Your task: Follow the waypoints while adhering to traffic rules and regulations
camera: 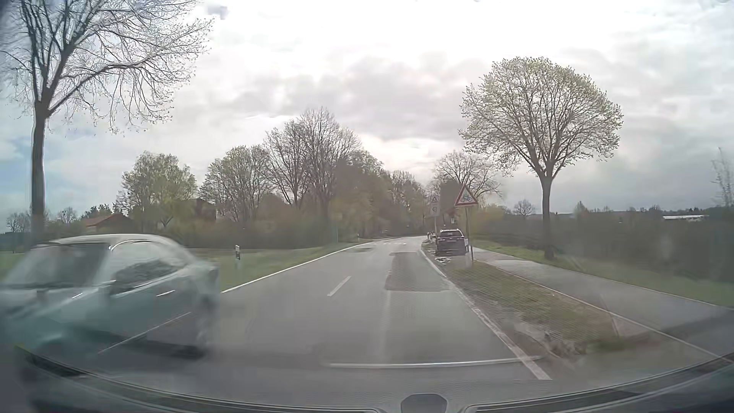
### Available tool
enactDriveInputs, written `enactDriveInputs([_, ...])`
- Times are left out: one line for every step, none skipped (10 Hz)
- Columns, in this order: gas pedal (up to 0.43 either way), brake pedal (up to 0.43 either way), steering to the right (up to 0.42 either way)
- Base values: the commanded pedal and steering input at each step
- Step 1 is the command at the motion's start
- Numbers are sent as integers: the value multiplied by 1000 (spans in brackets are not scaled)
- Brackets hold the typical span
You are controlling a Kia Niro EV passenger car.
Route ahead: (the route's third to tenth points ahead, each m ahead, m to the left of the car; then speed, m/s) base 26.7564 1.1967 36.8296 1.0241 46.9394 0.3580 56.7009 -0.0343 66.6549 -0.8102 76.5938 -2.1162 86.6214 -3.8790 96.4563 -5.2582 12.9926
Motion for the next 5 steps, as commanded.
enactDriveInputs([110, 0, 2])
enactDriveInputs([110, 0, 2])
enactDriveInputs([110, 0, 2])
enactDriveInputs([118, 0, 2])
enactDriveInputs([130, 0, 2])
